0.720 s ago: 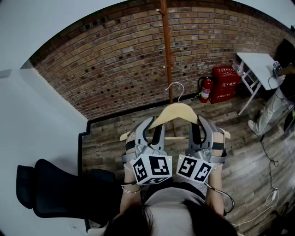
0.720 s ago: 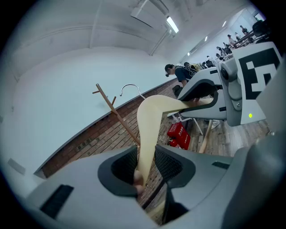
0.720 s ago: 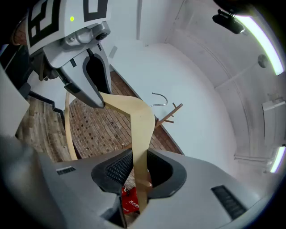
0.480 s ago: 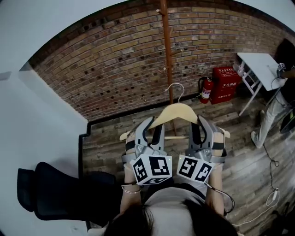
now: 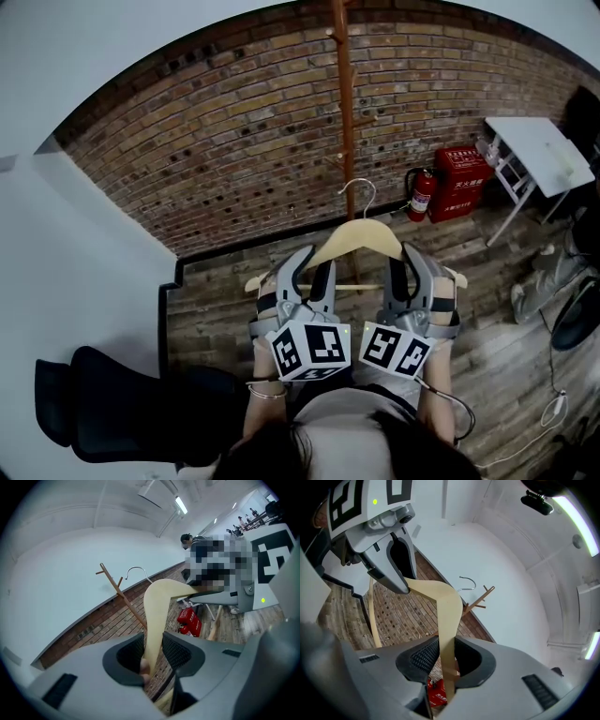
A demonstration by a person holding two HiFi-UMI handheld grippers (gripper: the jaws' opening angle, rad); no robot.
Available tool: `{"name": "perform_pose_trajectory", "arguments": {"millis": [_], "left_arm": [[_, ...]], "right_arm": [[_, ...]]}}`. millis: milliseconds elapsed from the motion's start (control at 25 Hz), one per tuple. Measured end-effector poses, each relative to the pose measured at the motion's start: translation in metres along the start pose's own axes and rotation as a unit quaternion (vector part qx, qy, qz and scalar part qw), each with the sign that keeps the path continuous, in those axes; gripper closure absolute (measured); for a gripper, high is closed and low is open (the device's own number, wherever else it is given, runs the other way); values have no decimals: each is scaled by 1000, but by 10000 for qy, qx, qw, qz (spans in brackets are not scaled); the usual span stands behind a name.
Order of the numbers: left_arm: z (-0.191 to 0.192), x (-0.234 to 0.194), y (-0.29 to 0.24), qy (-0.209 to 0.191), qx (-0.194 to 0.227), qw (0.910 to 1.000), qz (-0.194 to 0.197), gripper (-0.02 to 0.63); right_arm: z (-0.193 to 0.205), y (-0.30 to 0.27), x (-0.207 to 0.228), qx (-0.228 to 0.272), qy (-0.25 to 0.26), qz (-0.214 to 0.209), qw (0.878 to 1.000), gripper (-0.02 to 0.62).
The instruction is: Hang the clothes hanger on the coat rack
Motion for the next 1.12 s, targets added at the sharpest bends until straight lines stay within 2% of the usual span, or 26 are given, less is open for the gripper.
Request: {"name": "perform_pose_trajectory", "arguments": {"millis": [160,1120], "left_arm": [[-2,-17,-13,171,-13,9999,9,476],[11,-95,-105,186,263,9993,210,476]], "right_arm": [[-4,-20,-3,-40,-10,9,10000,480],[-28,-132,-8,-227,111,209,9995,480]]}}
Point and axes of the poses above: the fingertips, and each gripper's own axes: y backward along the fingers, x to its right, z out of its underside, the point moved 2 cm from there along y, backward along the fingers, and after that the axes turned 6 degrees about z, right-handed, at the moved point
